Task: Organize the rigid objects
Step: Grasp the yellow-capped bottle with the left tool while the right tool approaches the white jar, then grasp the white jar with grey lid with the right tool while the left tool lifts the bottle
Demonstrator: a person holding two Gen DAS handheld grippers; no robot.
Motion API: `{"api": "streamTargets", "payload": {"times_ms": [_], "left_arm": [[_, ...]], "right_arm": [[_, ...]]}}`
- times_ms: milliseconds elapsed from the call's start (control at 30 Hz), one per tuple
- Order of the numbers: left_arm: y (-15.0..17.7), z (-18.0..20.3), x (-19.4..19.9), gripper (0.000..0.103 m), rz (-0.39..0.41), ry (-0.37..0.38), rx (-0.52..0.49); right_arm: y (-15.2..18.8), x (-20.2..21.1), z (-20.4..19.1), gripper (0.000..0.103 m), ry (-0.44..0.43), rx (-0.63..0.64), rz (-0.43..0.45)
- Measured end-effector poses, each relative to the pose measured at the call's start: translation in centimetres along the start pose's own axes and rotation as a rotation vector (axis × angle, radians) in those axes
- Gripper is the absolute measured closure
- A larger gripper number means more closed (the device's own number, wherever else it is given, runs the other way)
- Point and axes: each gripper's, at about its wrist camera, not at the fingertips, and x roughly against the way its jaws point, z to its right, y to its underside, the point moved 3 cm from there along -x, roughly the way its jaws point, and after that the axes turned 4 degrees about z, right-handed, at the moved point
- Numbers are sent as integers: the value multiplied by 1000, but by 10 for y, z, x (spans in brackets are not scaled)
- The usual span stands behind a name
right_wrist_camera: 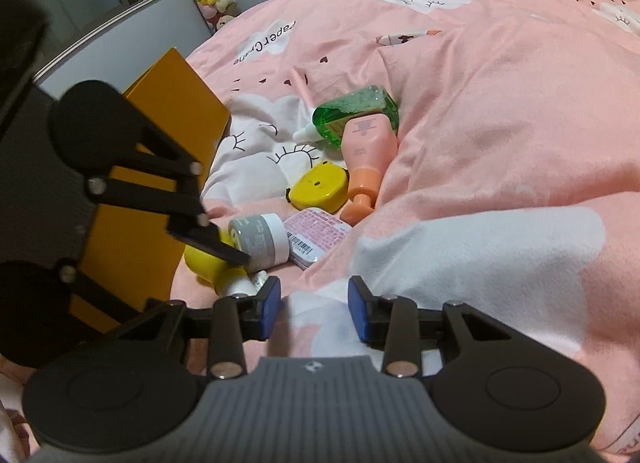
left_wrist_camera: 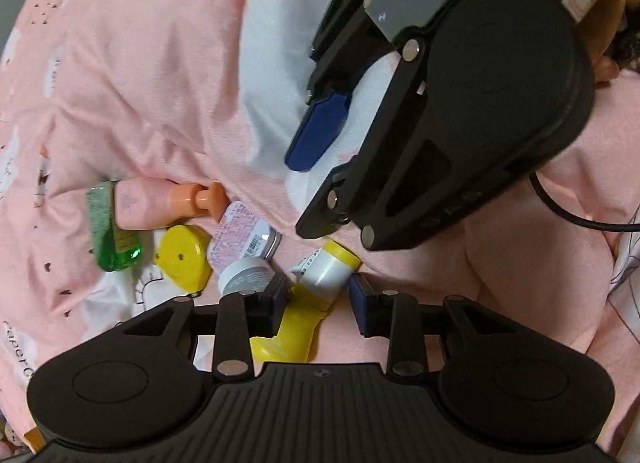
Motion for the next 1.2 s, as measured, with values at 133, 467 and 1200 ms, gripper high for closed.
{"api": "streamTargets", "payload": {"times_ms": [133,467,1200], "left_arm": [[2,0,-3,66,6,-10,-14],[23,-43,41,79,152,-136,354],[68,-82,66,79,316,-71,759]], "right_arm": [[0,-1,0,65,-4,5,0],[-6,1,-5,66,-42,16,10],[-42,-65,-20,67,-178,69,-127]]}}
